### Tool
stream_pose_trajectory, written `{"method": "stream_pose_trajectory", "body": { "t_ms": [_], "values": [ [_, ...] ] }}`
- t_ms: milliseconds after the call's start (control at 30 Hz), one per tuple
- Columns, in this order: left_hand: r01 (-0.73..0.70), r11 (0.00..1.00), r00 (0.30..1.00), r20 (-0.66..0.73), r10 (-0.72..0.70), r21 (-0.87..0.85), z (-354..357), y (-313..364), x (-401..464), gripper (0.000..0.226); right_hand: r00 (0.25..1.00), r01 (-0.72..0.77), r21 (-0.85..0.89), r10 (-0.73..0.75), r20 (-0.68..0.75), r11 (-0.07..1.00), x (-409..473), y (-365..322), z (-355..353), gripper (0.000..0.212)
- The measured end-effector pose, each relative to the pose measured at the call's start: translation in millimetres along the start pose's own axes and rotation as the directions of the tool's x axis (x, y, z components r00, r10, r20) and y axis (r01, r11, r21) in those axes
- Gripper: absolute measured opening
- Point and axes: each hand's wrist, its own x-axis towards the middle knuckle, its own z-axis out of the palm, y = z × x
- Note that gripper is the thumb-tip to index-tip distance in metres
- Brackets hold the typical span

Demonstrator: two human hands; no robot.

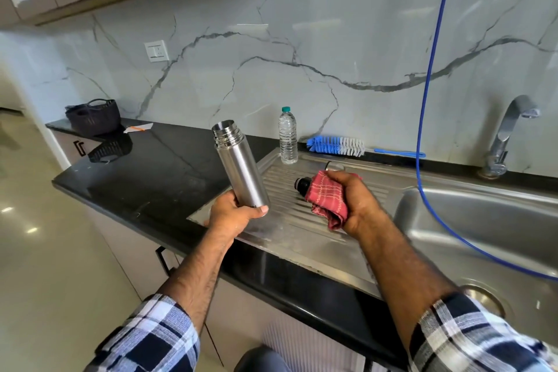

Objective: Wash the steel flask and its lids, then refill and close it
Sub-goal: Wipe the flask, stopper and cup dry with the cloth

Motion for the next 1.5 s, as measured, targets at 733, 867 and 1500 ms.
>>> {"method": "stream_pose_trajectory", "body": {
  "t_ms": [733, 867, 1500],
  "values": [
    [0.032, 0.926, 0.998, 0.031, -0.047, 0.377, -11, -36, 21, 0.089, 1.000, -0.001, -0.017, 0.001, 0.010, 1.000, 3, -5, 4, 0.038],
    [0.026, 0.852, 0.999, -0.031, -0.012, 0.522, -18, -15, -1, 0.092, 0.999, 0.034, 0.020, -0.033, -0.025, 0.999, -2, -19, -16, 0.042],
    [-0.137, 0.811, 0.970, -0.089, 0.227, 0.569, 155, 87, 1, 0.080, 0.987, 0.100, 0.079, -0.089, -0.134, 0.992, -3, -44, -84, 0.049]
  ]
}}
